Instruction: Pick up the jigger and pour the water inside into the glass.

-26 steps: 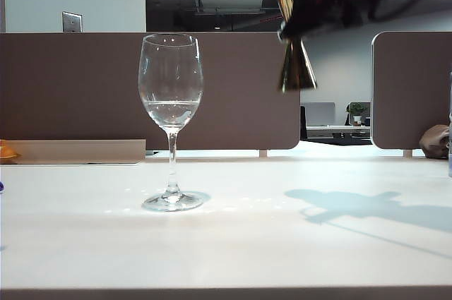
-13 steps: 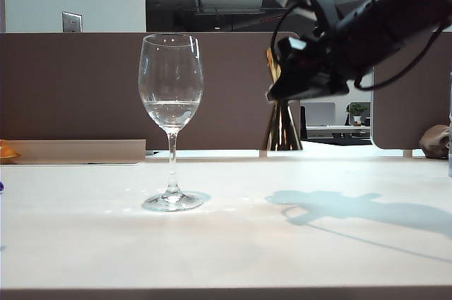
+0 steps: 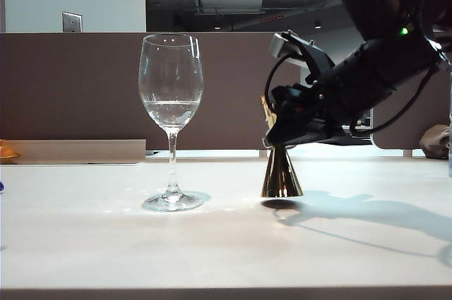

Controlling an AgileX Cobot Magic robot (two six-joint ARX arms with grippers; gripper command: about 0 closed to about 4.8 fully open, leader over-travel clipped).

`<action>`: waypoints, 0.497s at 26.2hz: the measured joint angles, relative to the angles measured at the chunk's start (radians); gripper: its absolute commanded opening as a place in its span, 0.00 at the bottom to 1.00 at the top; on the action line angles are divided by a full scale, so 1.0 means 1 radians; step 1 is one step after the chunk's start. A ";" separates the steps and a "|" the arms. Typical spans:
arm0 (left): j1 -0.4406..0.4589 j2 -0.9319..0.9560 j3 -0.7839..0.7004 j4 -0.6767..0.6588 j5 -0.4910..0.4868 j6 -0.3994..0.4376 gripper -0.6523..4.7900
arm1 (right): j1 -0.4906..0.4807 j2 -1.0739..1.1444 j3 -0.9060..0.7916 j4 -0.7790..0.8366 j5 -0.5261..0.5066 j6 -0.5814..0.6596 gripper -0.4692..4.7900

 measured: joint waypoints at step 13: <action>0.000 0.000 0.000 0.000 0.000 0.000 0.11 | 0.000 0.051 -0.024 0.108 -0.007 0.000 0.25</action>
